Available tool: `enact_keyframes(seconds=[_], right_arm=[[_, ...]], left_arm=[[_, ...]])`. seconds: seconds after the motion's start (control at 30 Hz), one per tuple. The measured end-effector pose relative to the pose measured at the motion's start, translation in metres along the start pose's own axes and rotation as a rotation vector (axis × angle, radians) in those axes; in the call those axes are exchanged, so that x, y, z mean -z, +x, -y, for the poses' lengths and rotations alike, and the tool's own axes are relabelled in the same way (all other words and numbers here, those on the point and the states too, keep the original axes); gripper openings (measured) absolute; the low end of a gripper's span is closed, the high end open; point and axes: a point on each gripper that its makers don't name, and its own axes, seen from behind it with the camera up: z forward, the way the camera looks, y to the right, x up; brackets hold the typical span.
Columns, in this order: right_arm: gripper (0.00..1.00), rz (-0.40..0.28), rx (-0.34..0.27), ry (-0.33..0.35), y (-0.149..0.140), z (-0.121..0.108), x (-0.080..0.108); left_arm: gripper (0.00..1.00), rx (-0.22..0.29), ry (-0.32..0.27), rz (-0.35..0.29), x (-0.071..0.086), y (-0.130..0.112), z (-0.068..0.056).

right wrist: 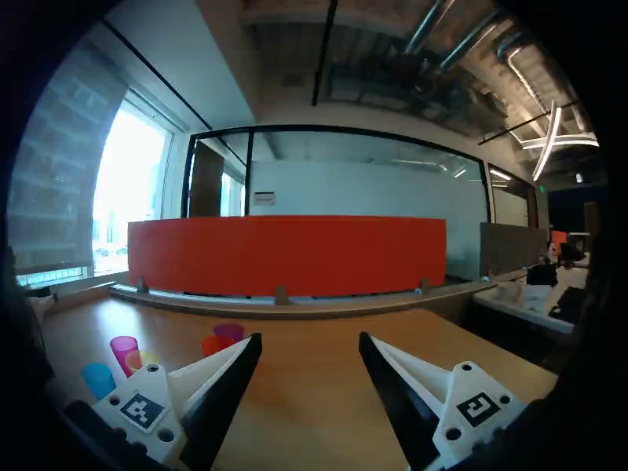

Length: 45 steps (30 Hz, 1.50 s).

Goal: Pour water

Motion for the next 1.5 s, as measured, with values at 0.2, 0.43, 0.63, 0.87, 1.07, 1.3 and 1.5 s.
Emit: enact_keyframes(seconds=[0.2,0.43,0.63,0.87,1.07,1.3,1.5], right_arm=[[0.95,0.002,-0.007,-0.005,0.0,0.001,-0.001],[0.95,0.007,-0.005,-0.004,-0.002,0.005,0.0],[0.96,0.007,-0.001,-0.006,0.001,0.003,0.002],[0.96,0.005,0.001,-0.008,0.001,0.002,0.002],[0.95,0.006,0.004,-0.008,0.003,0.002,0.003],[0.96,0.005,0.002,-0.007,0.003,-0.001,0.004],[0.96,0.002,0.001,-0.007,0.003,-0.002,0.005]], left_arm=[[0.89,0.017,0.013,-0.014,0.0,-0.005,-0.003],[0.89,0.053,0.016,-0.051,-0.004,-0.007,-0.009],[0.89,0.062,0.017,-0.049,-0.005,-0.017,-0.01],[0.89,0.043,0.013,-0.038,-0.007,-0.023,-0.012],[0.89,0.025,0.012,-0.019,-0.007,-0.031,-0.013],[0.89,0.003,0.015,-0.002,-0.008,-0.036,-0.014],[0.89,0.003,0.01,0.023,-0.011,-0.043,-0.015]])
